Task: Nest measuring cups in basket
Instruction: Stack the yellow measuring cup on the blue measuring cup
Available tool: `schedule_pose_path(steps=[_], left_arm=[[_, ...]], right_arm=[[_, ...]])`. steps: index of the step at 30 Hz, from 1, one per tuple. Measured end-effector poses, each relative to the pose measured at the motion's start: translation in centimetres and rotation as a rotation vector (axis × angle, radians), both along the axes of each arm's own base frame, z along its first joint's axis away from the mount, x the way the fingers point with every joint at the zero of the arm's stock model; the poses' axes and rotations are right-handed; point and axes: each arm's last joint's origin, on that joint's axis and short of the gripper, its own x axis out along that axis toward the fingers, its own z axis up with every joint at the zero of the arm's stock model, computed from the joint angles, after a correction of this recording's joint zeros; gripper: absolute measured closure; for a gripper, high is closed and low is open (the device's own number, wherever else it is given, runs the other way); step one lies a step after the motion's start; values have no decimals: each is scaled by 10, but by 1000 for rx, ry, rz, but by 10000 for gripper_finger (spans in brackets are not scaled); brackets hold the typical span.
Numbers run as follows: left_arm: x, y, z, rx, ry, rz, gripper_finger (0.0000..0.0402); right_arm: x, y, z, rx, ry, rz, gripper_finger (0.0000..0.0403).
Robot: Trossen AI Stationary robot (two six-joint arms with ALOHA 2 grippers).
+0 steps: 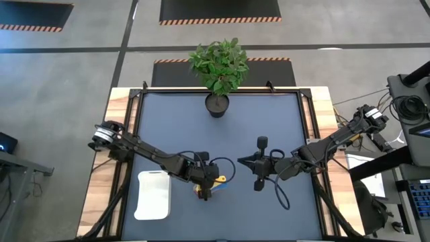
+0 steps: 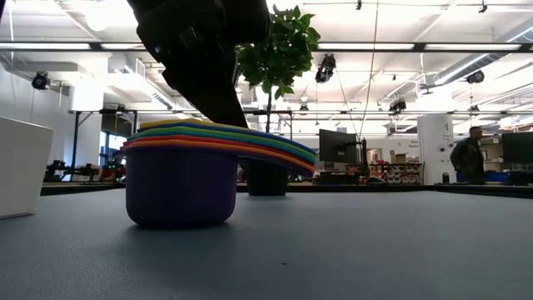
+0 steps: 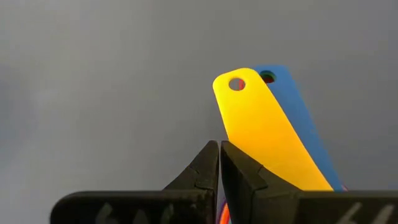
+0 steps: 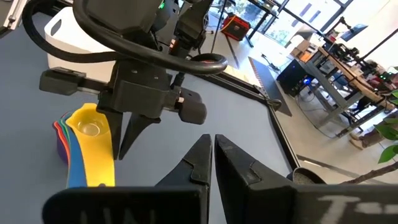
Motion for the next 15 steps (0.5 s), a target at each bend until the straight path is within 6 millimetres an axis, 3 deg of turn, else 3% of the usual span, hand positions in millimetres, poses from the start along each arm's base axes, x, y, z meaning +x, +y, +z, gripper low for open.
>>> schedule_pose_path(steps=[15], left_arm=[[-1,-4,1,2,1,-47,402]], right_arm=[[0,0,0,1,0,0,394]])
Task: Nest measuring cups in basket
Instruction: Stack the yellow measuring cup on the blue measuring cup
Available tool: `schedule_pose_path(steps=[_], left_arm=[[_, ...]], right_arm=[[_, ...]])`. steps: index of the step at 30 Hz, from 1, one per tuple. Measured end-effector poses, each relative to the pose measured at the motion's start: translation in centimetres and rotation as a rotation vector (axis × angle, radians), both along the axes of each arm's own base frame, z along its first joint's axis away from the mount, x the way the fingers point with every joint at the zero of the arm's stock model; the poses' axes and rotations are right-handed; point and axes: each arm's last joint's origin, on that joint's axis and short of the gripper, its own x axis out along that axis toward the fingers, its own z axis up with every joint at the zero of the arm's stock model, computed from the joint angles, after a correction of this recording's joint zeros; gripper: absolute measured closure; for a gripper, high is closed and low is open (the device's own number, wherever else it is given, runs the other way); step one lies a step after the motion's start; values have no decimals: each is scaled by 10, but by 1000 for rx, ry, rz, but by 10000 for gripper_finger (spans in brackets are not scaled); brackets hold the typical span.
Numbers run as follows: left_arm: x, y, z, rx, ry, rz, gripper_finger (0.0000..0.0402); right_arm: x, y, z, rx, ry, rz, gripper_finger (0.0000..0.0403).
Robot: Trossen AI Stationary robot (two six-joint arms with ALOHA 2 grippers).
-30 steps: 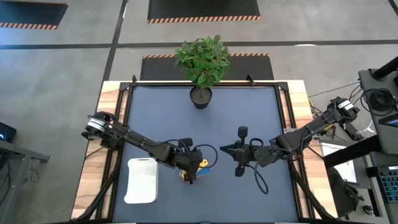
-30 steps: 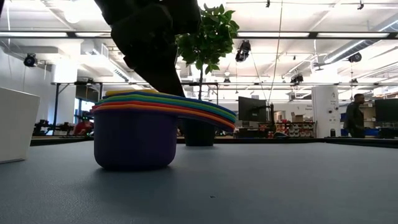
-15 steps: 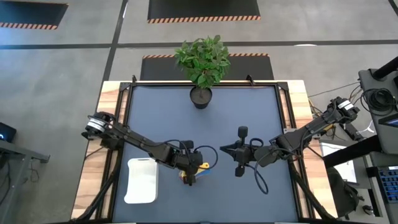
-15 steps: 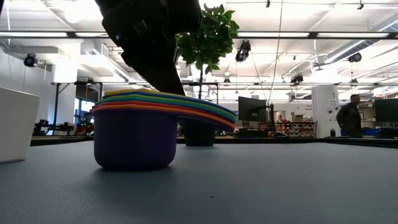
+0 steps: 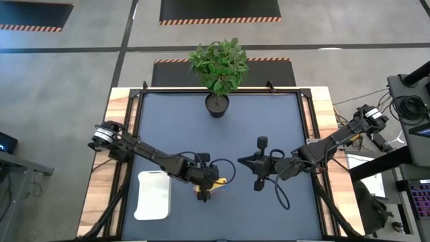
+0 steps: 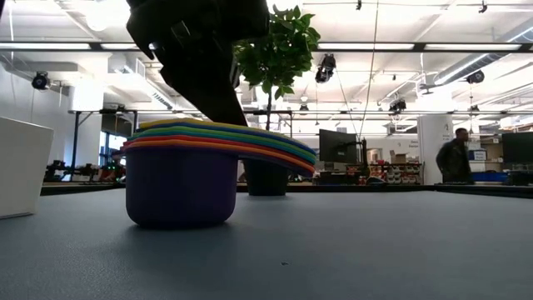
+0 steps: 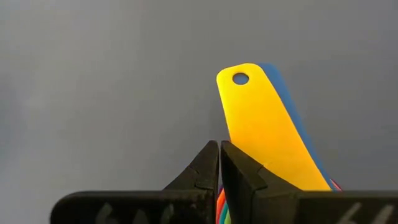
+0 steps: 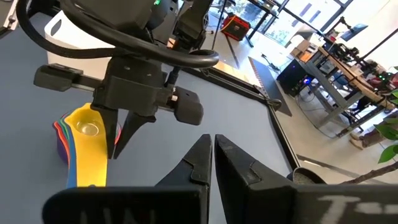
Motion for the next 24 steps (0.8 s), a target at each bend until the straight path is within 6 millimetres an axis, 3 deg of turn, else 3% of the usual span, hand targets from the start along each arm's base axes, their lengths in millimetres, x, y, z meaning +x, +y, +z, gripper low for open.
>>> schedule_pose_path(steps=[24], left_arm=[[-1,-4,0,20,4,-54,402]], right_arm=[[0,0,0,-1,0,0,394]])
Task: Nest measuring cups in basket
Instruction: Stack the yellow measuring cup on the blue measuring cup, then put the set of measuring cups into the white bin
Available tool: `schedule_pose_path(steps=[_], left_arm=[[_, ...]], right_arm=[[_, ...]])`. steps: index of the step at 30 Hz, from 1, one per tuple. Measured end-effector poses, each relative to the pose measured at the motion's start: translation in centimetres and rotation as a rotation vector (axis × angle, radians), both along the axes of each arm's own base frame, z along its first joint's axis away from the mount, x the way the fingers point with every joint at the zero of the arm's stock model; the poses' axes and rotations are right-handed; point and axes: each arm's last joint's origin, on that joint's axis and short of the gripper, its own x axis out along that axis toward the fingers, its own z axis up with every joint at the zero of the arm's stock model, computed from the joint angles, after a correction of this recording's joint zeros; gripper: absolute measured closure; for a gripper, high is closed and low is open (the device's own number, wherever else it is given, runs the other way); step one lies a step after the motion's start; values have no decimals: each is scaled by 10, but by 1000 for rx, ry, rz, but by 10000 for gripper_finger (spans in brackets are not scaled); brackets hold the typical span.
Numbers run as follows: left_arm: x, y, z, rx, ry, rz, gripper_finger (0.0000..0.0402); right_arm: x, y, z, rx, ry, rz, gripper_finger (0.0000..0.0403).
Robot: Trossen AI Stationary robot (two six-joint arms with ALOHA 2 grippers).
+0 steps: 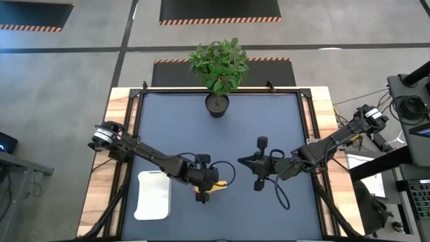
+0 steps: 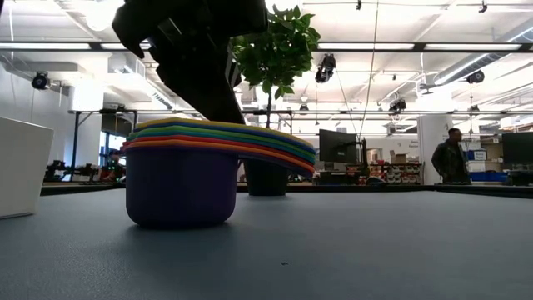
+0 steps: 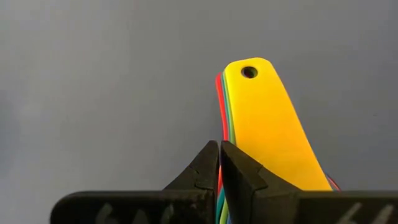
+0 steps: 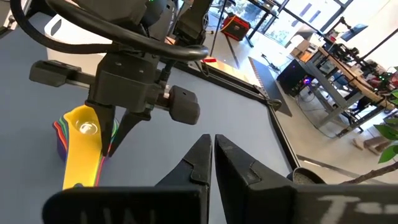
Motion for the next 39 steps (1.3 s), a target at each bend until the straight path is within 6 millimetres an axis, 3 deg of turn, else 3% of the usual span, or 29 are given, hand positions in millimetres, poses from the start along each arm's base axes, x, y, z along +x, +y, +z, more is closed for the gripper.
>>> schedule_pose_path(steps=[15,25,39], left_arm=[[-2,0,6,-6,-16,-3,402],[-10,-5,26,-31,-63,-28,402],[-27,-57,45,-49,-59,-209,402]], right_arm=[[0,0,0,2,0,0,394],[0,0,0,1,0,0,394],[0,0,1,6,-8,0,394]])
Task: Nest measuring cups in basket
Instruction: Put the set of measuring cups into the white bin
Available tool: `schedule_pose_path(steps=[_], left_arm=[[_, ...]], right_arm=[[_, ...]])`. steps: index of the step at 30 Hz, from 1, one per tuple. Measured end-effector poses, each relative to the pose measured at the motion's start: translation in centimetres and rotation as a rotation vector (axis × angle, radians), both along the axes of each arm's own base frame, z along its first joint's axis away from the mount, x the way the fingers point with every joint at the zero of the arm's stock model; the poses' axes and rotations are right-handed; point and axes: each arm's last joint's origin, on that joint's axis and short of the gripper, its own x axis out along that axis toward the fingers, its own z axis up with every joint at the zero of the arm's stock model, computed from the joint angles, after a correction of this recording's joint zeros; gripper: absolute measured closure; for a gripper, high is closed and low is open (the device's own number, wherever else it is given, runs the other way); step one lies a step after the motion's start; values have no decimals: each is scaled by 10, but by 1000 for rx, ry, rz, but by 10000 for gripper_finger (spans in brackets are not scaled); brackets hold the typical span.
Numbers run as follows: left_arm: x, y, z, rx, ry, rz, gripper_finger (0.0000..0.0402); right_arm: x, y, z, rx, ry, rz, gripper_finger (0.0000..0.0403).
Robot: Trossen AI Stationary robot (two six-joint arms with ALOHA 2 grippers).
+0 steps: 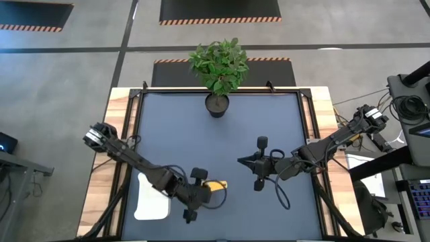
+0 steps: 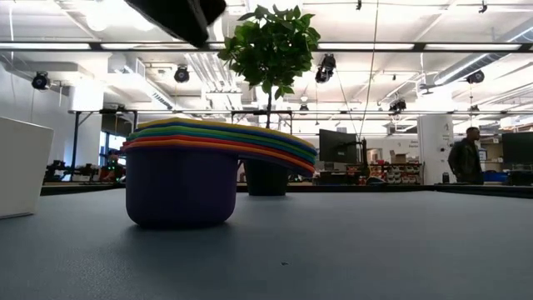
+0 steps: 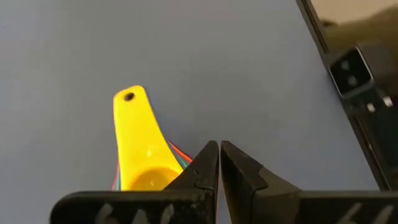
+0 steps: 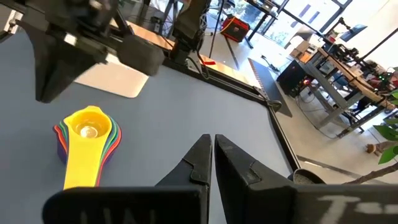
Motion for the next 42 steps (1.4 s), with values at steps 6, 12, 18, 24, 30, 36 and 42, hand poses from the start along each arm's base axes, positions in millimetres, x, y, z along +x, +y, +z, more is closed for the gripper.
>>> schedule_pose_path(steps=[6,12,18,24,30,36,42], left_arm=[[-6,-13,4,51,58,-34,402],[-8,-17,2,41,65,-24,401],[-10,-20,1,18,87,-48,348],[-13,-20,-1,19,112,-30,231],[-15,-17,-8,98,97,-5,112],[-19,-14,-23,128,108,-13,76],[-22,-10,-30,217,83,9,90]], right_arm=[[0,0,1,12,-8,-2,394],[0,0,1,17,-9,-4,394],[0,0,1,17,-9,-3,394],[0,0,1,13,-8,-2,394],[0,0,1,8,-7,0,394],[0,0,1,5,-7,0,394],[0,0,1,1,-6,1,394]])
